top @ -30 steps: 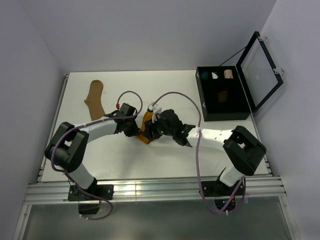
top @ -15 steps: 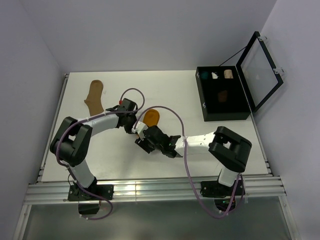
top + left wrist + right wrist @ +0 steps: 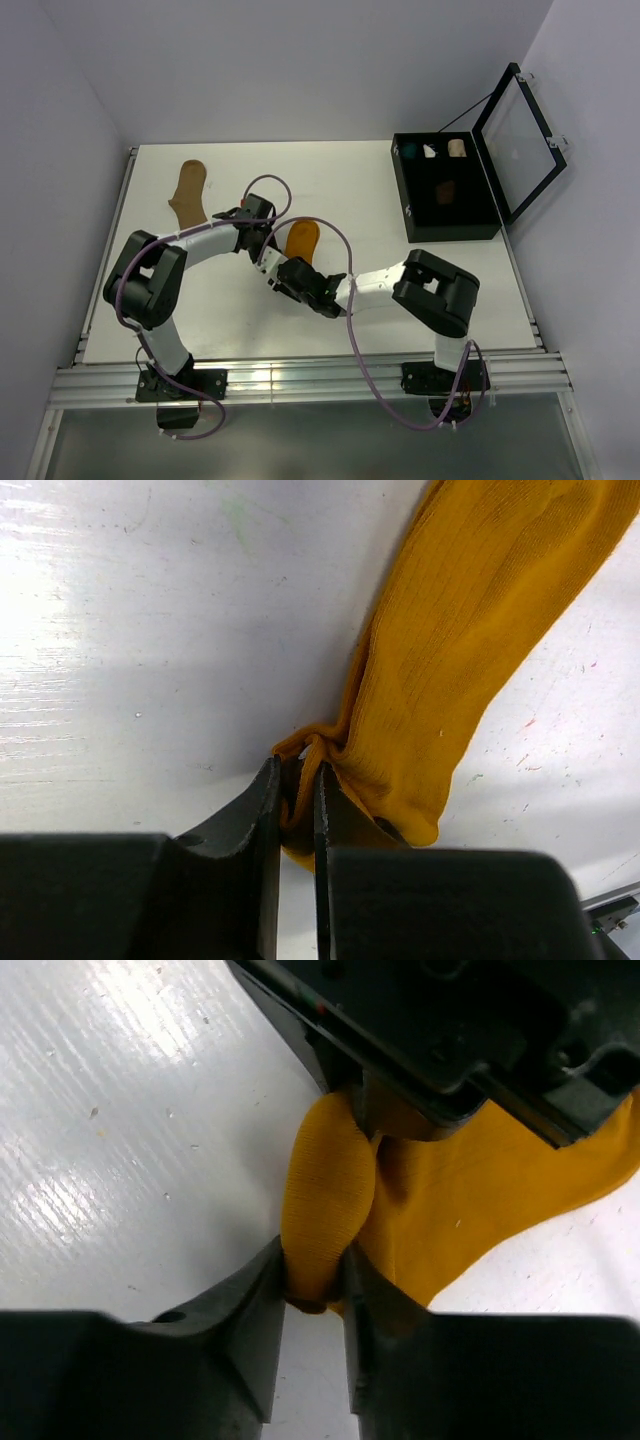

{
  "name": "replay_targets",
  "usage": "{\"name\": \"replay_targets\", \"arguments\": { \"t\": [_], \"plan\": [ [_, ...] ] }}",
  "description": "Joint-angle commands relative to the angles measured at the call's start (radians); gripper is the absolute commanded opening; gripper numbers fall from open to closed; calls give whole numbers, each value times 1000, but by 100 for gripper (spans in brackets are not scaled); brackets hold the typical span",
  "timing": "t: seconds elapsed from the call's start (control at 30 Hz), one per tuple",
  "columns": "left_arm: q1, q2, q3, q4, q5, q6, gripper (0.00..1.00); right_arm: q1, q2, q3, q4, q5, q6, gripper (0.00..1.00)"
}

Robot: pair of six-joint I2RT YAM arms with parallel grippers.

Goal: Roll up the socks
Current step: Roll the sock at the center of the board.

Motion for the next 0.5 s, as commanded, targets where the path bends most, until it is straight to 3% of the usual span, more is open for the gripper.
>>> {"name": "replay_targets", "arguments": {
  "t": [0.0, 0.1, 0.13, 0.33, 0.37, 0.47],
  "plan": [
    [2, 18, 26, -23, 0, 25, 7, 8, 16, 27, 19, 29, -11, 30],
    [2, 8, 24, -15, -2, 22, 15, 8, 10, 26, 6, -6, 15, 4],
    [2, -2, 20, -14, -17, 19, 18, 6, 2, 24, 3, -30, 24, 0],
    [9, -91, -8, -12, -103, -31, 53, -64, -48, 46, -72, -251, 150, 0],
    [13, -107, -16, -8, -148, -42, 60, -80, -48, 52, -96, -344, 179, 0],
    [42, -162, -56, 11, -172, -84, 67, -149, -47, 64, -112, -524, 267, 0]
  ]
}}
